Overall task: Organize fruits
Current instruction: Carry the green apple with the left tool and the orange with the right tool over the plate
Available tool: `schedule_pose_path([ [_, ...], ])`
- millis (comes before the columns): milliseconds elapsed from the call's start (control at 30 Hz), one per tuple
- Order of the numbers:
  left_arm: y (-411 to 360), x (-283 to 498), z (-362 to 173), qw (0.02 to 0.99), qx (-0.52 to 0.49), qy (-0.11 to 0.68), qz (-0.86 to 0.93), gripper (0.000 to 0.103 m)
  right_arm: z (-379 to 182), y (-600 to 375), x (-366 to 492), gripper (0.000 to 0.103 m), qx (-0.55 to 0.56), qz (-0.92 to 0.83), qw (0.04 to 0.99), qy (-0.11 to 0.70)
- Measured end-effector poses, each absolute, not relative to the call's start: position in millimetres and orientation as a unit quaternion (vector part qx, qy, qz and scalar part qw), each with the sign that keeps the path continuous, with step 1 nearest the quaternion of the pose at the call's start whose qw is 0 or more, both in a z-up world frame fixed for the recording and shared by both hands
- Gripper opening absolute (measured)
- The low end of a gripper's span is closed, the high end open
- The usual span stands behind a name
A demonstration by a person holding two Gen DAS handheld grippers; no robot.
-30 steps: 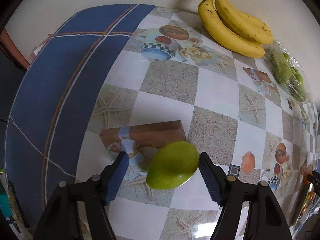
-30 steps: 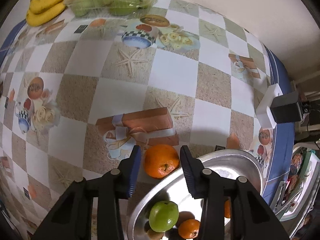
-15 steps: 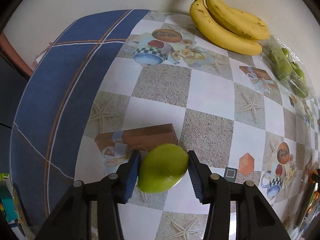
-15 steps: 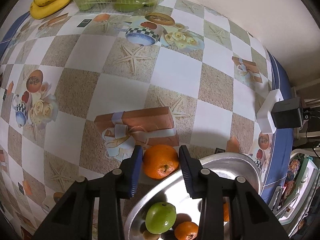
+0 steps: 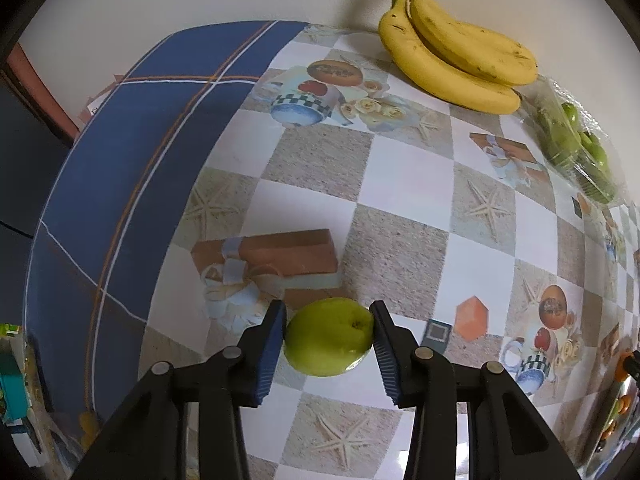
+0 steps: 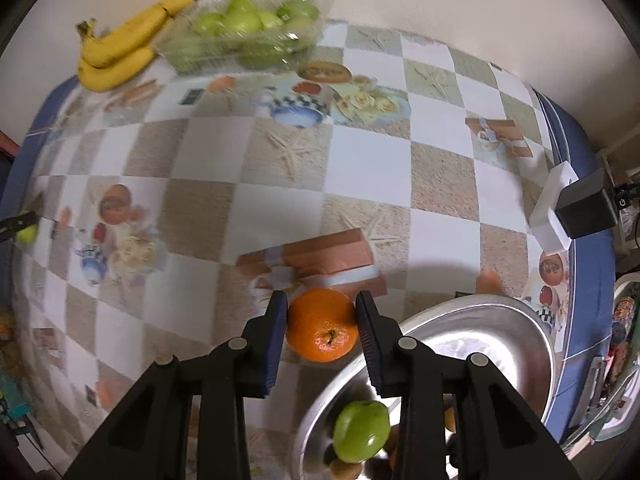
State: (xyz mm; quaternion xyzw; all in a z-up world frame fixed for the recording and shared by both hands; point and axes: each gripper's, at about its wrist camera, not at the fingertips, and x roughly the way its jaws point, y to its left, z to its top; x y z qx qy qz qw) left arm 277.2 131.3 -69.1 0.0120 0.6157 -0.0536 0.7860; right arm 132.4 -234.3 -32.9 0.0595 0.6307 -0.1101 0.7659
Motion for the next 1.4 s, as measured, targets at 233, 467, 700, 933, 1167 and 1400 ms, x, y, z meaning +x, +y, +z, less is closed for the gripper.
schedule_pose_path([
  [233, 123, 275, -71, 0.788, 0.020, 0.613, -0.051, 0.045, -25, -231, 118, 0.037, 0.047, -0.106, 0.772, 0.625],
  [467, 140, 278, -69, 0.785, 0.007, 0.617, -0.062, 0.046, -27, -236, 120, 0.037, 0.061, -0.108, 0.774, 0.621],
  [700, 131, 280, -81, 0.787, 0.040, 0.612, -0.060, 0.044, -29, -232, 120, 0.037, 0.080, -0.102, 0.775, 0.619],
  [933, 128, 264, -57, 0.796, 0.022, 0.603, -0.047, 0.044, -19, -219, 112, 0.037, 0.109, -0.089, 0.790, 0.596],
  [1167, 106, 237, -20, 0.814, 0.008, 0.577, -0.066, 0.044, -17, -209, 85, 0.037, 0.157, -0.098, 0.796, 0.576],
  [1400, 63, 191, 7, 0.819, 0.001, 0.564, -0.104, 0.044, -14, -215, 52, 0.037, 0.184, -0.123, 0.791, 0.570],
])
